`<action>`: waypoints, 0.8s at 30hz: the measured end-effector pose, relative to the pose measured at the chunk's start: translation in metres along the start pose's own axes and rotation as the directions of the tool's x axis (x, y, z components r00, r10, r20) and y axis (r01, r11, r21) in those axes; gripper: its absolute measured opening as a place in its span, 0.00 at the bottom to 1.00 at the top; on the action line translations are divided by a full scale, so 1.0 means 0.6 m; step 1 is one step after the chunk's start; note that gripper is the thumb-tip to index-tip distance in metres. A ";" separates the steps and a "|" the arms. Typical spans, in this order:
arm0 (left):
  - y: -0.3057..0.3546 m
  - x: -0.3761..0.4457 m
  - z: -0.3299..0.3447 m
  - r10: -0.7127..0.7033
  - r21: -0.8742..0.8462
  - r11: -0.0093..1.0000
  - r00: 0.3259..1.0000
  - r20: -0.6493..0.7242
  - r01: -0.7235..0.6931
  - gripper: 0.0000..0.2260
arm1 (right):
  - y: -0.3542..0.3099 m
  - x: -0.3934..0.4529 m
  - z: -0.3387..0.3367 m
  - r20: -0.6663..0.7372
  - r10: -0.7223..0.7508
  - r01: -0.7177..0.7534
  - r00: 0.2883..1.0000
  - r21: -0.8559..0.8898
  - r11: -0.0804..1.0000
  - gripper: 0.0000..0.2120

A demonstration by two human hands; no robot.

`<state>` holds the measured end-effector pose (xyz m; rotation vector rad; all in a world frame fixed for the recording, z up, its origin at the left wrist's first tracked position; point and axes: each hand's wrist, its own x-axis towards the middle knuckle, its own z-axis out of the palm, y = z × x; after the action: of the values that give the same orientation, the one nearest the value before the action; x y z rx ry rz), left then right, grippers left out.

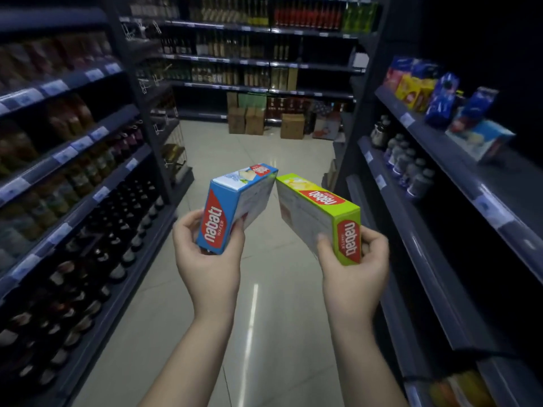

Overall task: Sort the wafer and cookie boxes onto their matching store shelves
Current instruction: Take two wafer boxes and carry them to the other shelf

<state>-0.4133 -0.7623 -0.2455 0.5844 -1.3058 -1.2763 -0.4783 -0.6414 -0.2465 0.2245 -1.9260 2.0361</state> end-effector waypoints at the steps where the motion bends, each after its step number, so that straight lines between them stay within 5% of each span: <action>1: -0.008 0.015 0.026 0.005 -0.003 1.000 1.000 0.000 -0.005 0.19 | 0.006 0.028 0.012 0.004 -0.005 0.005 1.000 0.012 1.000 0.21; 12: -0.179 0.195 0.285 -0.032 -0.048 0.998 0.995 0.093 0.036 0.19 | 0.128 0.303 0.156 -0.102 -0.050 0.047 0.994 -0.034 0.998 0.20; 24: -0.326 0.404 0.635 -0.067 -0.176 0.971 0.892 0.448 0.162 0.19 | 0.217 0.598 0.281 -0.411 -0.145 0.075 0.900 -0.182 0.980 0.19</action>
<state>-0.8814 -0.9147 -0.2341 0.2285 -1.4917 -1.6899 -0.8760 -0.7668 -0.2362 -0.1373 -1.7442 1.6734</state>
